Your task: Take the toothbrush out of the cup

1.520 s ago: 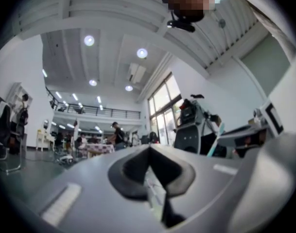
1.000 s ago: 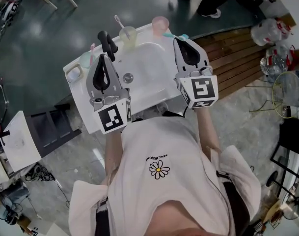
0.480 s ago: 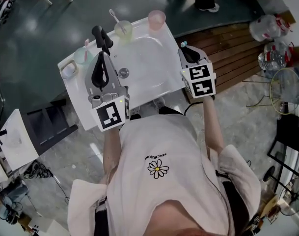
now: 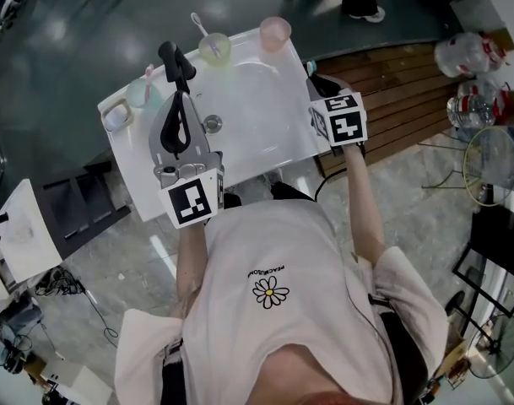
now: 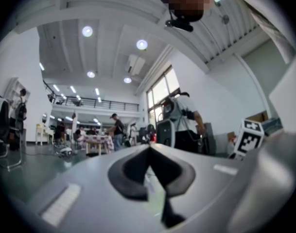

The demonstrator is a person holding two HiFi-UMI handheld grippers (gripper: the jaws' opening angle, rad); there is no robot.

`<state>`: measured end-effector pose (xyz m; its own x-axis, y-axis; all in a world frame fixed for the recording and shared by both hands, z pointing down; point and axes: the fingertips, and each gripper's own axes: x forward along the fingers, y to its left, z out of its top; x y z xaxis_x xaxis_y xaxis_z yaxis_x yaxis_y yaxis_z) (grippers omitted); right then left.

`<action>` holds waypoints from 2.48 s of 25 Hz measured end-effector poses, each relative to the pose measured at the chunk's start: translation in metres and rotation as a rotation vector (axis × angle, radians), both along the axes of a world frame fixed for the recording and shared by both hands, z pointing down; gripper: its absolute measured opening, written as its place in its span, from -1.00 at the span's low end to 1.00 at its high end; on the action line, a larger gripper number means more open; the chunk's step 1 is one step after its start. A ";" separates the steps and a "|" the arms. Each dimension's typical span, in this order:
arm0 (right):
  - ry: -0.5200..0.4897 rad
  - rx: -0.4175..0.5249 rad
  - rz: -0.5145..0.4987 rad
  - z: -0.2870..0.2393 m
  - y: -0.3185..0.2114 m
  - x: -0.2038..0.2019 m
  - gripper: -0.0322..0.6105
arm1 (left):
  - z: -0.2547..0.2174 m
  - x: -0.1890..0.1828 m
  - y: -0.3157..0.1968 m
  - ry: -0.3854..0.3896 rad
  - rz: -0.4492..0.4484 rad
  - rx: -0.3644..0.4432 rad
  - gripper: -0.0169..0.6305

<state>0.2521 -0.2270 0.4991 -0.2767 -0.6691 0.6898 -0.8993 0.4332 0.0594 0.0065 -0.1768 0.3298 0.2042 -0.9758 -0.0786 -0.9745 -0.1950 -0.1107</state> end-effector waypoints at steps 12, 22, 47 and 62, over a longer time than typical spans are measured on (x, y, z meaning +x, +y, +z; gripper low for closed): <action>-0.002 -0.247 0.036 0.101 -0.036 -0.006 -0.90 | 0.020 -0.018 -0.016 0.011 -0.088 -0.066 -0.92; -0.065 -0.255 0.015 0.114 -0.033 -0.008 -0.90 | 0.036 -0.015 -0.024 0.013 -0.087 -0.101 -0.92; -0.353 0.580 -0.054 -0.154 0.038 -0.096 -0.90 | -0.034 -0.004 -0.004 0.053 0.018 0.055 -0.92; -0.328 0.255 -0.202 -0.100 -0.056 -0.186 -0.52 | -0.024 -0.045 0.005 0.058 -0.064 0.019 -0.92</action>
<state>0.0663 -0.2831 0.3988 -0.5948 -0.7163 0.3648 -0.7877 0.6099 -0.0868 -0.0380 -0.1716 0.3060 0.1357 -0.9849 -0.1072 -0.9898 -0.1301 -0.0572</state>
